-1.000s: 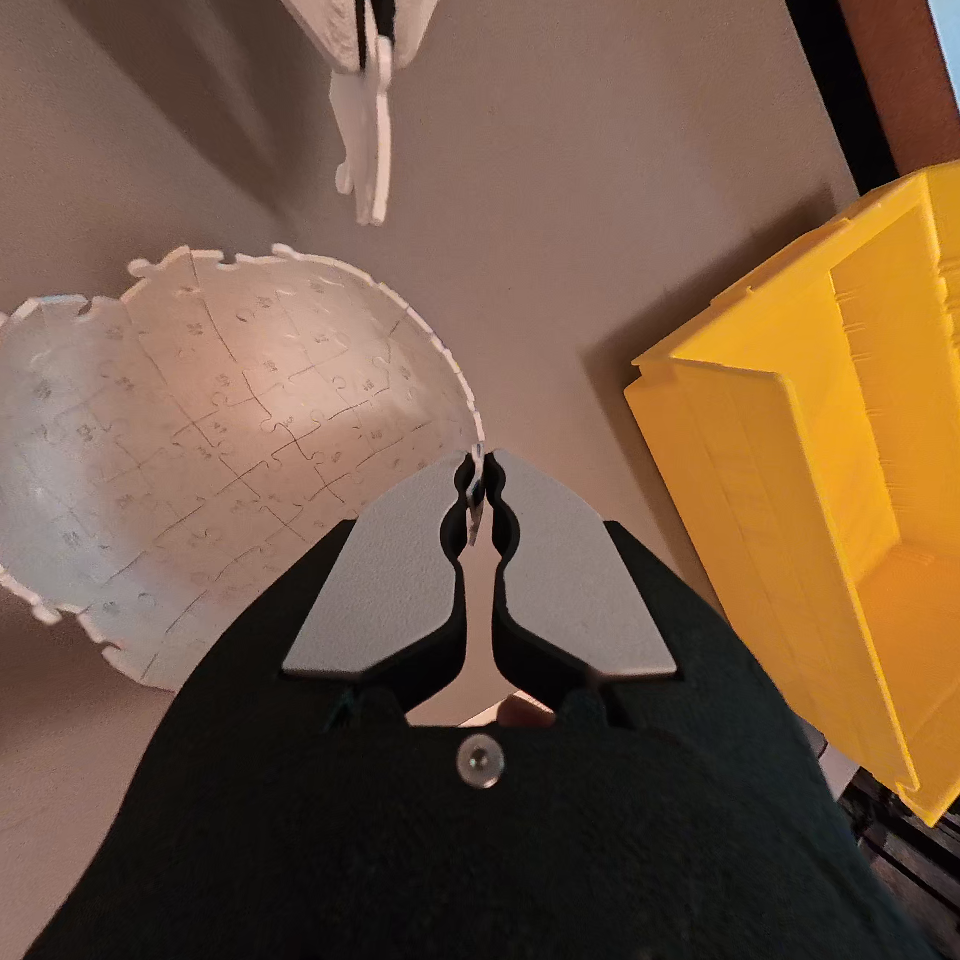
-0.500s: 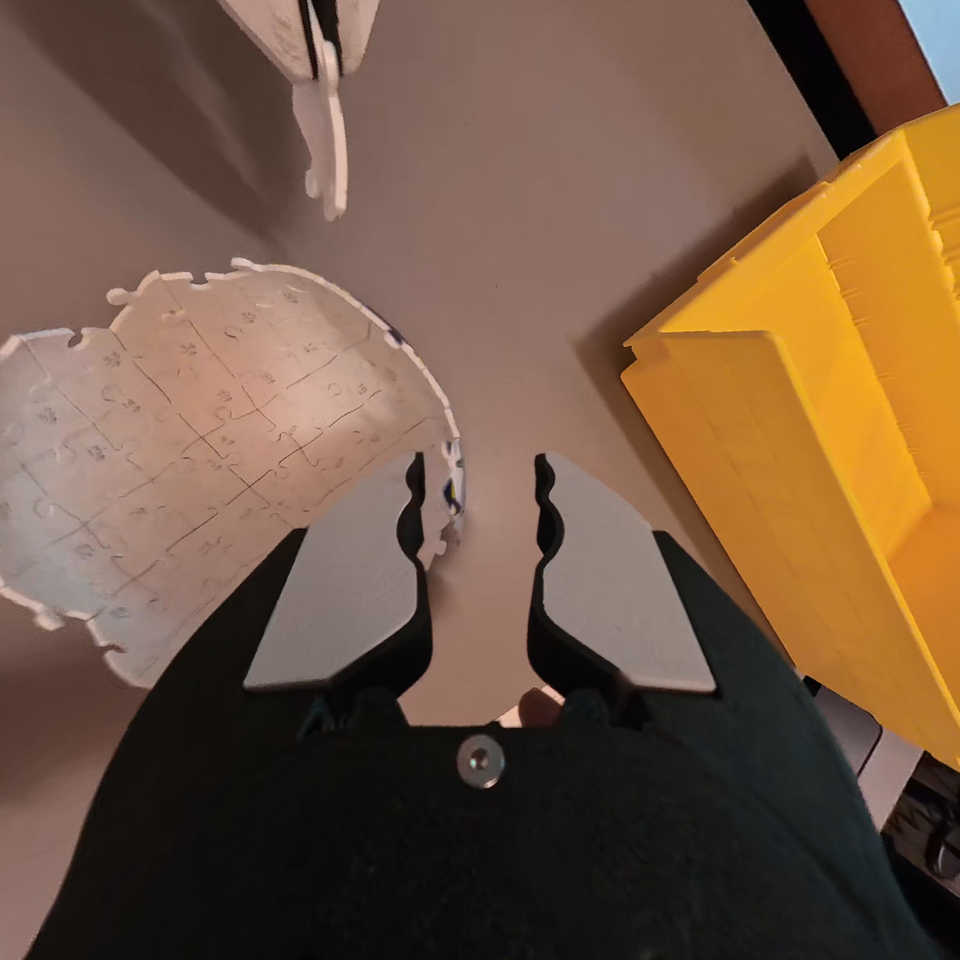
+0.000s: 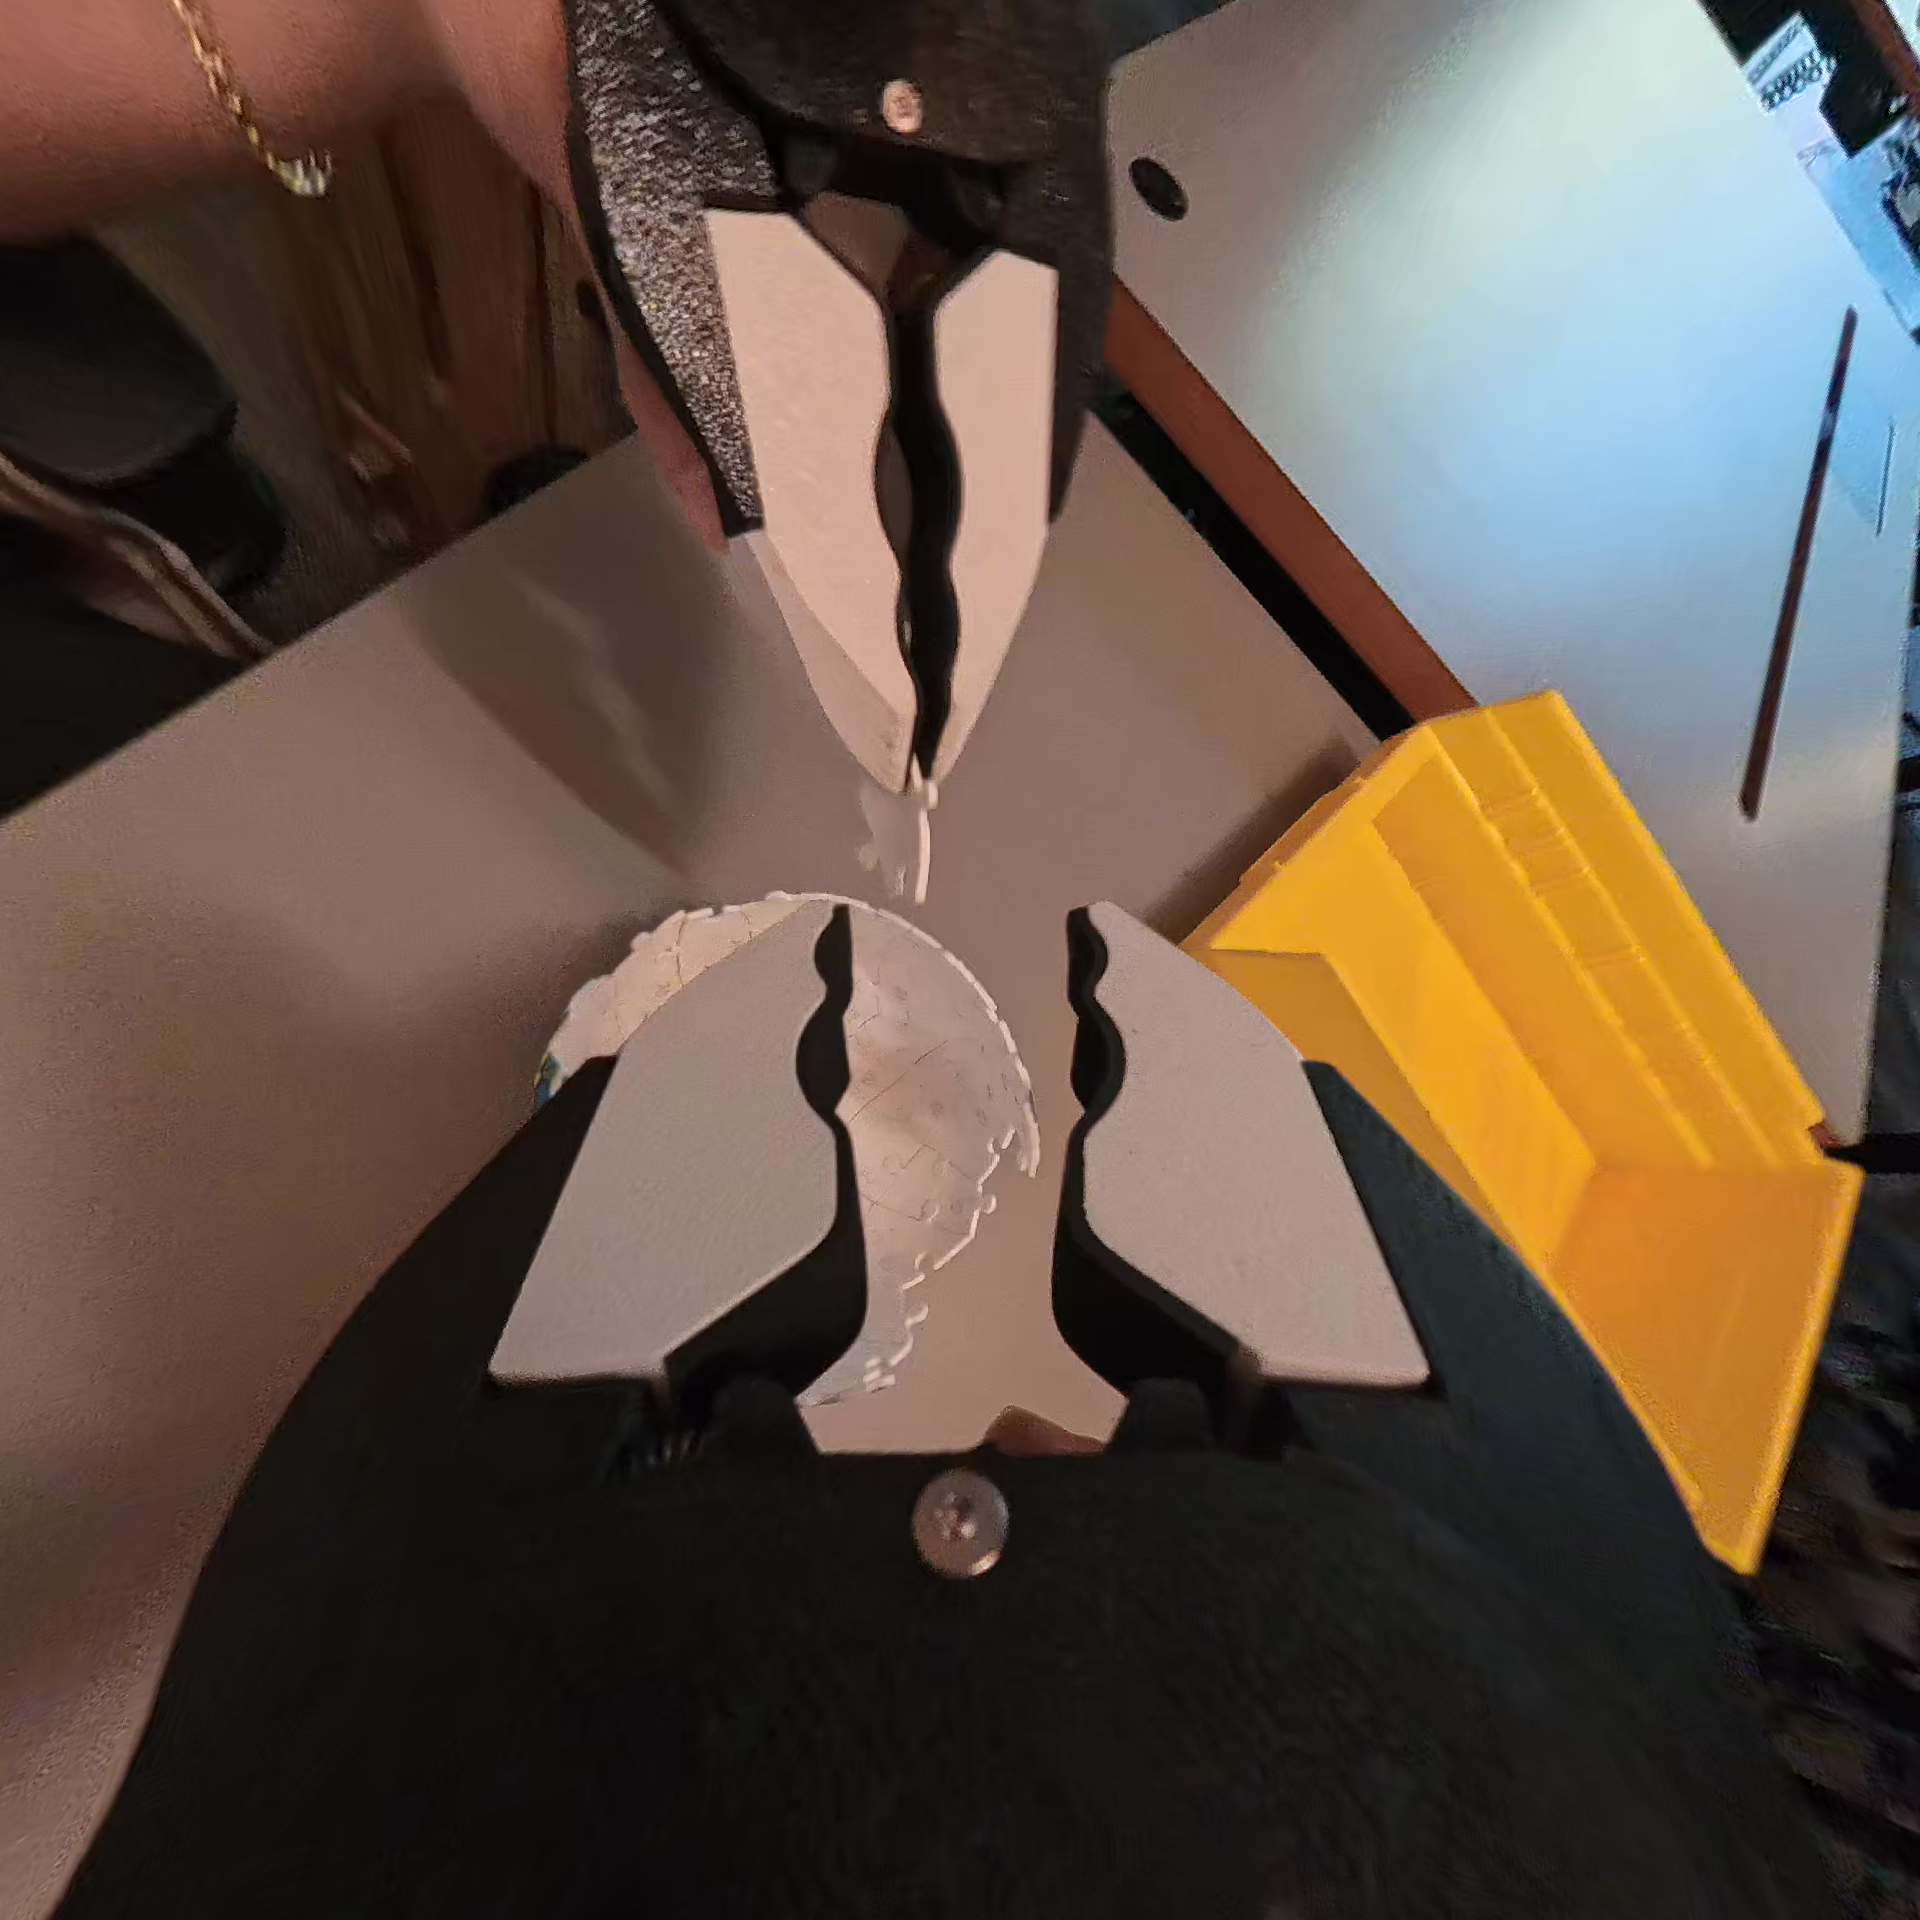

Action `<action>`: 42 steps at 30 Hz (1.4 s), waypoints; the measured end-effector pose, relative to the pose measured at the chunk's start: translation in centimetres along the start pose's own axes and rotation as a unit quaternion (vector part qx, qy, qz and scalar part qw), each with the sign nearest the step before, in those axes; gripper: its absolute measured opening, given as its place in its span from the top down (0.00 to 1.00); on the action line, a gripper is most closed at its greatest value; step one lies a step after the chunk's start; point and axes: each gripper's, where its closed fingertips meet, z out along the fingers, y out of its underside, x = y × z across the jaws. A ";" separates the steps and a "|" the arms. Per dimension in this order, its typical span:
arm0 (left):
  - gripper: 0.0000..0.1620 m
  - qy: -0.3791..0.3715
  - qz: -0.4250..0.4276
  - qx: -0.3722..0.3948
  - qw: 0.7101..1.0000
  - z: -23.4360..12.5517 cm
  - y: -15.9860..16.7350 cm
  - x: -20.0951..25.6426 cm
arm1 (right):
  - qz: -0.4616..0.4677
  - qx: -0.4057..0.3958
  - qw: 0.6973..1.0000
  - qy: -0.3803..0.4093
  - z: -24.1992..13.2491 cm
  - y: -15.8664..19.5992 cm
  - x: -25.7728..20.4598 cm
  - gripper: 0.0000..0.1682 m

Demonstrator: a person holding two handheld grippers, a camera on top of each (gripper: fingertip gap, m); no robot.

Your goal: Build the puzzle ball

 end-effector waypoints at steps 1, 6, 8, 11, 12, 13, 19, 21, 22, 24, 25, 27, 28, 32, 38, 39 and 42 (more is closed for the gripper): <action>0.99 0.005 0.009 0.002 1.000 0.0 -0.2 0.4 | -0.018 -0.015 1.000 0.005 0.4 -0.2 -0.3 0.78; 0.99 -0.001 0.039 -0.002 0.999 -0.1 -0.4 1.0 | -0.032 -0.037 0.999 -0.012 1.5 -0.3 -0.9 0.91; 0.99 0.004 0.040 0.005 0.999 -0.2 -0.7 1.2 | -0.032 -0.009 0.999 -0.023 1.7 -1.0 -1.3 0.94; 0.99 0.005 0.040 0.007 0.999 -0.1 -0.7 1.2 | -0.030 -0.012 0.999 -0.033 2.0 -0.8 -1.6 0.97; 0.99 0.003 0.043 0.005 0.999 0.0 -0.7 1.2 | -0.028 -0.015 0.999 -0.035 2.0 -0.7 -1.7 0.98; 0.99 0.000 0.044 0.007 0.999 0.1 -0.7 1.2 | -0.025 -0.017 0.999 -0.036 2.1 -0.6 -1.7 0.98; 0.88 -0.023 0.001 0.046 0.999 0.0 -1.6 0.3 | 0.015 0.058 0.998 0.024 0.1 -1.0 0.3 0.99; 0.86 -0.012 -0.010 0.056 0.998 0.2 -1.9 0.5 | 0.039 0.108 0.993 0.018 -0.7 -1.7 0.2 0.99; 0.87 -0.001 -0.014 0.063 0.998 0.3 -2.1 0.8 | 0.049 0.125 0.991 0.020 -1.1 -1.9 0.3 0.99; 0.88 0.015 -0.024 0.079 0.996 0.4 -2.6 1.3 | 0.055 0.145 0.988 0.011 -1.4 -2.1 0.0 0.99; 0.90 0.016 -0.028 0.088 0.996 0.5 -2.9 1.4 | 0.058 0.155 0.986 0.009 -1.5 -2.2 -0.1 0.99; 0.96 0.026 -0.023 0.100 0.994 0.5 -3.2 1.8 | 0.067 0.169 0.983 0.005 -1.6 -2.4 -0.2 0.99; 0.98 0.027 -0.017 0.103 0.994 0.6 -3.3 1.9 | 0.071 0.171 0.983 0.004 -1.6 -2.4 -0.2 0.99; 0.99 0.018 0.012 0.097 0.995 1.0 -3.2 1.8 | 0.086 0.171 0.982 -0.006 -1.7 -1.9 -0.3 0.99; 0.99 0.012 0.022 0.060 0.998 1.8 -2.4 2.0 | 0.055 0.141 0.988 -0.004 -1.9 -1.5 -0.7 0.92; 0.99 0.006 0.028 0.050 0.998 1.9 -2.1 1.9 | 0.049 0.135 0.990 -0.010 -1.9 -1.5 -0.9 0.91; 0.99 0.012 0.033 0.040 0.999 2.2 -1.9 2.1 | 0.025 0.094 0.995 -0.009 -1.3 -0.8 -0.8 0.87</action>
